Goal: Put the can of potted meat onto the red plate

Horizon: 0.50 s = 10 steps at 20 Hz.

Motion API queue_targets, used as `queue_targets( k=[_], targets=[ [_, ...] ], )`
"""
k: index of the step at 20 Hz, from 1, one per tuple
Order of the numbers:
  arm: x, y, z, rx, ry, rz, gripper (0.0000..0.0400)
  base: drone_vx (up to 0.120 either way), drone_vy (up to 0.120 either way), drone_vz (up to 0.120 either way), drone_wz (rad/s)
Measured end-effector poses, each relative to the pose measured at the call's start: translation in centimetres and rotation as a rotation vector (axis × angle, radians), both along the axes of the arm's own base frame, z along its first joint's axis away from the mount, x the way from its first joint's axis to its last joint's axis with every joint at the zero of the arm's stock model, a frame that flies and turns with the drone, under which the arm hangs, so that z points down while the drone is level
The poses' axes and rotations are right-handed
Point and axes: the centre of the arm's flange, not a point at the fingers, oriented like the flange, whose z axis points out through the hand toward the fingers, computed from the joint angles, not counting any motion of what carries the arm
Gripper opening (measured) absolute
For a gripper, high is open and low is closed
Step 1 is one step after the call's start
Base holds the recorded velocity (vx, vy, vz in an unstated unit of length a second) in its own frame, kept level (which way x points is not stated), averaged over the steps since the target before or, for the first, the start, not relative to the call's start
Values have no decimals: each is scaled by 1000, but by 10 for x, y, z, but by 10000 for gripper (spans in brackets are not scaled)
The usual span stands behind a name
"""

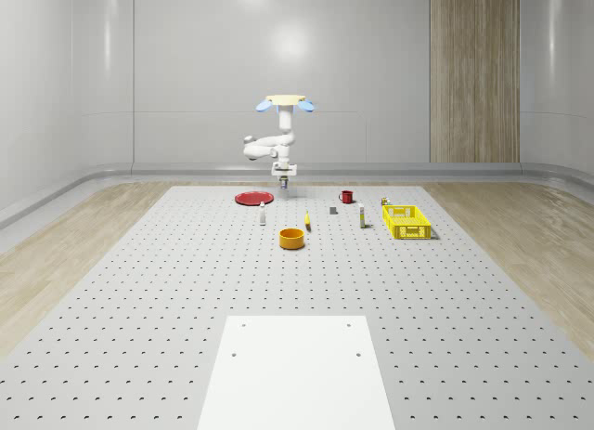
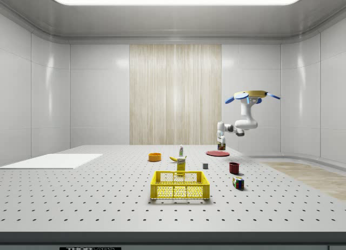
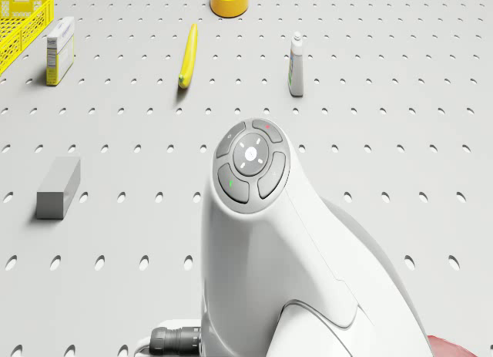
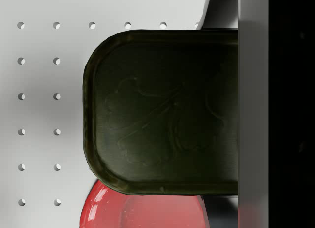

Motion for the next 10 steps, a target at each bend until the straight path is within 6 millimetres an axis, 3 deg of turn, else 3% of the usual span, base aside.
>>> queue_targets(
  k=[10],
  targets=[
    [0, 0, 0, 0, 0, 0, 286, 0, -120, 0, 0]
  ],
)
